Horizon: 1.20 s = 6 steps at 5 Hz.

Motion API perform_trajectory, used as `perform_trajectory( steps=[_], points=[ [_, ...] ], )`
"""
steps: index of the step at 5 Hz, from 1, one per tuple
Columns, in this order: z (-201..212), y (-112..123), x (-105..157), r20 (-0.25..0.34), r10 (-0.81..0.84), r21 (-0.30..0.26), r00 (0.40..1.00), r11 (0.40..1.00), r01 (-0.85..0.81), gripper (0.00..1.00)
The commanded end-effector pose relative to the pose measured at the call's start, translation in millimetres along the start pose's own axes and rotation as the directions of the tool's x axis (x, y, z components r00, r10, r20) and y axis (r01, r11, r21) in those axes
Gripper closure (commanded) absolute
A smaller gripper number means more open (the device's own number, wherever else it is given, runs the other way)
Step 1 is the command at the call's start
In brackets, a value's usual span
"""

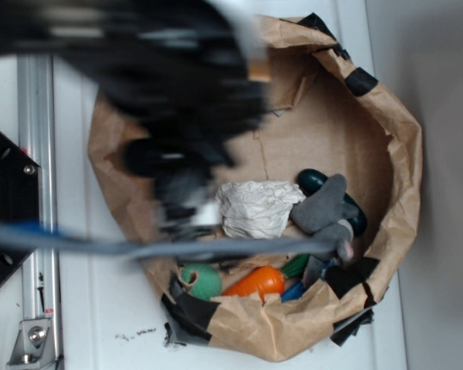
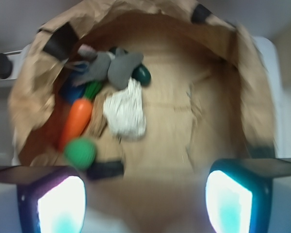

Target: Grab the white paper.

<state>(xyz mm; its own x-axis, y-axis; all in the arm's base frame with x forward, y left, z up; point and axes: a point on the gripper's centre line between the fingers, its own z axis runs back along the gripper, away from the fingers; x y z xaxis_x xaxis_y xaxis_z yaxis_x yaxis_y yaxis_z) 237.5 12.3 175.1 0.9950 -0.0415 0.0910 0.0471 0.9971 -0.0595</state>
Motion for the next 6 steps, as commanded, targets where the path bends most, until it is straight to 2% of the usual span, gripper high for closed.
perform_trajectory(
  steps=[1,2,3,4,5,6],
  points=[
    [-61.5,-19.4,31.7,0.064,-0.189,-0.011,0.98,0.982,0.19,0.0],
    [-90.9,-32.5,13.4,-0.004,-0.247,-0.007,0.969,0.969,0.247,0.0],
    [-120.0,-31.0,9.1,0.039,-0.255,-0.034,0.966,0.966,0.256,0.0],
    [-133.2,-32.6,18.1,0.074,-0.255,-0.016,0.964,0.966,0.257,1.0],
    [-120.9,-26.9,21.9,0.097,-0.195,-0.048,0.976,0.979,0.2,1.0],
    [-70.5,-23.7,20.4,0.06,-0.191,0.08,0.98,0.979,0.186,1.0]
  ],
)
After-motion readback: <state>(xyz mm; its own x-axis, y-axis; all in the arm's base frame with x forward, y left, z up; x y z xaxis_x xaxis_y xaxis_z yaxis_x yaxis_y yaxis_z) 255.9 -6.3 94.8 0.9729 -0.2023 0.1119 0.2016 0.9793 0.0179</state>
